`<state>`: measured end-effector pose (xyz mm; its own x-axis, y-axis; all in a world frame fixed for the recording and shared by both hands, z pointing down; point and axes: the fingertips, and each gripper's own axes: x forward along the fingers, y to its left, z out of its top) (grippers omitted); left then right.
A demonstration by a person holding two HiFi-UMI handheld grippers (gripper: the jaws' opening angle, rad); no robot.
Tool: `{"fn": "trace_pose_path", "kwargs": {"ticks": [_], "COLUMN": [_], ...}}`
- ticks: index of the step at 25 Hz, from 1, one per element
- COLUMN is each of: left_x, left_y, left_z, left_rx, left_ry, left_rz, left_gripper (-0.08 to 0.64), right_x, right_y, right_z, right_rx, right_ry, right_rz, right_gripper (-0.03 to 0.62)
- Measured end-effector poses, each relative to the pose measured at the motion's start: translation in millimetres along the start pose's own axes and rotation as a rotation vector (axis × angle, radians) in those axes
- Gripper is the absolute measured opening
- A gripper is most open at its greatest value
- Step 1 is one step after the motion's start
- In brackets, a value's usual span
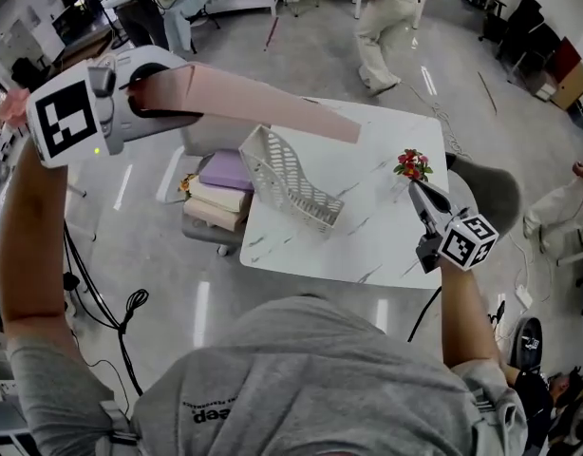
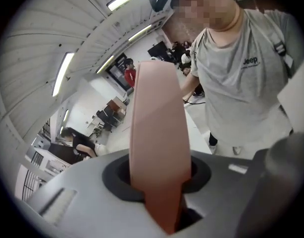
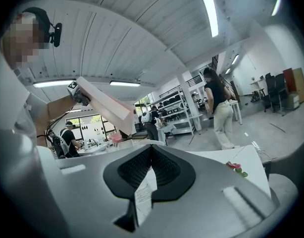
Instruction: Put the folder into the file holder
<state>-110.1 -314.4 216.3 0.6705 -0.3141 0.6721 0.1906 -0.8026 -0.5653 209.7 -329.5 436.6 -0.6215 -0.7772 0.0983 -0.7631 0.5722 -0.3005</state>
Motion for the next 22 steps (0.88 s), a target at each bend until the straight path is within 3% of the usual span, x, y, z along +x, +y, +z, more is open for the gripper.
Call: {"fn": "trace_pose_path", "kwargs": {"ticks": [10,15,22], "left_x": [37.1,65.0,95.6], "left_y": [-14.3,-27.2,-33.1], "left_z": [-2.0,-14.4,-24.7], "left_rx": [-0.003,0.049,0.08], "left_ry": [-0.004,0.068,0.154], "left_rz": [-0.166,-0.265,-0.343], "left_gripper": [0.186,0.186,0.186], "right_x": [-12.9,-15.1,-14.8], "right_y": [-4.6,-8.2,-6.1], "right_z": [3.3,3.8,2.9], "right_rx": [0.018,0.023,0.031], "right_ry": [0.0,-0.012,-0.021], "right_rz": [-0.028,-0.032,-0.022], "right_gripper": [0.005,0.005,0.005]}}
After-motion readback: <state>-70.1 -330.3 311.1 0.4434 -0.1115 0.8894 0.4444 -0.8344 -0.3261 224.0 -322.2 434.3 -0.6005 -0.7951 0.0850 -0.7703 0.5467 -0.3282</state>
